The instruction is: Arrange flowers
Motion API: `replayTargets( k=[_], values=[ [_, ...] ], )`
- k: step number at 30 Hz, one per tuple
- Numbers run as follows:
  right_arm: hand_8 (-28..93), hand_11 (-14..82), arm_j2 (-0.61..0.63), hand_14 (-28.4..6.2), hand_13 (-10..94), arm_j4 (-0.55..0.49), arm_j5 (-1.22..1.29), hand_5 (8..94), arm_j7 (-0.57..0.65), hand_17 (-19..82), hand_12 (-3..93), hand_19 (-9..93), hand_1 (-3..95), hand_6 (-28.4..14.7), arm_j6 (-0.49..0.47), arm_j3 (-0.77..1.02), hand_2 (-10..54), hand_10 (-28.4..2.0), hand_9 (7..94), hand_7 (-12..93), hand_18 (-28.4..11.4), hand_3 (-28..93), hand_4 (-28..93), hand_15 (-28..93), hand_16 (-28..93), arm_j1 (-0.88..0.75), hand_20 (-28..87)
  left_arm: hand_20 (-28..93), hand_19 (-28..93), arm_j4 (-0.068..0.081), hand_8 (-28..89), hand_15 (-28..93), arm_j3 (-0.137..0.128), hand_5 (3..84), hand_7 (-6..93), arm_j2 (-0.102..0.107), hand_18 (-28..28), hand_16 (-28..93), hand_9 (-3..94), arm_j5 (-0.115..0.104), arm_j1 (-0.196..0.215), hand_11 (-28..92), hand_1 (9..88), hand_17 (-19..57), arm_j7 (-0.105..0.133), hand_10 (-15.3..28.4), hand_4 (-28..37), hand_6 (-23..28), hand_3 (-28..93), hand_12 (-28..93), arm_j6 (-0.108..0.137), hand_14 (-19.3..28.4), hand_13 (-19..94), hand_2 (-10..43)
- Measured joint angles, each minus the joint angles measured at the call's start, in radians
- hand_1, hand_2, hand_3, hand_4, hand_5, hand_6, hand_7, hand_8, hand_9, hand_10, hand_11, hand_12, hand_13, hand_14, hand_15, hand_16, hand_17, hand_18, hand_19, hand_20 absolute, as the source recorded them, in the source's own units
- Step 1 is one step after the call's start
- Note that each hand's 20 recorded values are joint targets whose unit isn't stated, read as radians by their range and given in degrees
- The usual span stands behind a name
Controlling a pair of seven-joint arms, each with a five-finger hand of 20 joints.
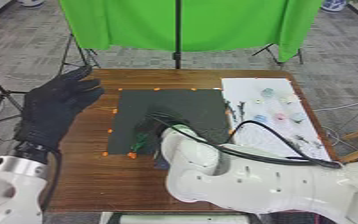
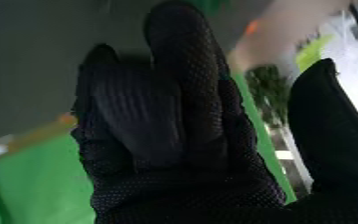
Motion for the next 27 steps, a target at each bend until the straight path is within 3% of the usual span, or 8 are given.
replayTargets(
  k=[6,9,18,25,27],
  values=[
    [-11,22.7,0.129,-15.1,80,-0.138,-0.109,63.1,-0.008,40,15.0,91,24.6,-9.2,-0.001,0.242,6.0,-20.1,78.6,10,-28.3,69,-21,54,13,-0.164,-26,4,61,-0.021,-8,55,-0.057,41.0,12.7,-0.021,28.0,-11,33.8,-0.001,0.079,32,21.3,-9.7,0.013,22.5,-23.5,12.2,78,11,0.011,28.4,24,8.0],
    [-10,22.9,0.195,-14.9,80,-0.189,-0.135,63.1,-0.013,41,14.9,92,25.2,-9.2,0.0,0.348,5.8,-20.1,79.1,10,-28.4,69,-21,54,13,-0.249,-26,4,61,-0.03,-8,55,-0.07,41.0,12.6,-0.03,27.9,-11,33.9,-0.001,0.108,32,21.3,-9.8,0.016,22.6,-23.6,12.1,78,11,0.018,28.4,24,8.0],
    [-10,23.0,0.364,-14.0,82,-0.293,-0.176,63.9,-0.003,42,15.2,93,26.7,-9.4,0.041,0.682,5.3,-19.8,80.8,11,-28.4,69,-20,54,13,-0.564,-25,4,61,-0.039,-8,55,-0.075,41.1,12.6,-0.043,27.9,-11,34.0,0.0,0.129,32,21.4,-9.8,0.02,22.6,-23.5,12.3,77,11,0.038,28.4,24,8.1],
    [-10,23.0,0.414,-13.6,82,-0.325,-0.213,62.1,0.029,43,15.3,93,28.7,-9.3,0.044,0.913,2.6,-19.9,80.9,10,-28.4,69,-20,55,14,-0.796,-24,4,61,-0.039,-8,55,-0.058,41.1,12.6,-0.043,27.8,-11,34.2,0.0,0.12,32,21.4,-9.8,0.026,22.6,-23.3,12.3,78,11,0.049,28.4,24,8.1],
    [-10,22.7,0.435,-13.5,82,-0.334,-0.237,61.7,0.042,44,15.2,93,29.2,-9.3,0.04,0.958,1.6,-19.9,80.5,10,-26.7,69,-20,55,14,-0.851,-24,4,61,-0.039,-8,55,-0.056,41.1,12.7,-0.043,27.8,-11,34.3,0.0,0.121,32,21.5,-9.8,0.034,22.7,-23.2,12.3,78,11,0.054,28.4,24,8.0]
  ],
)
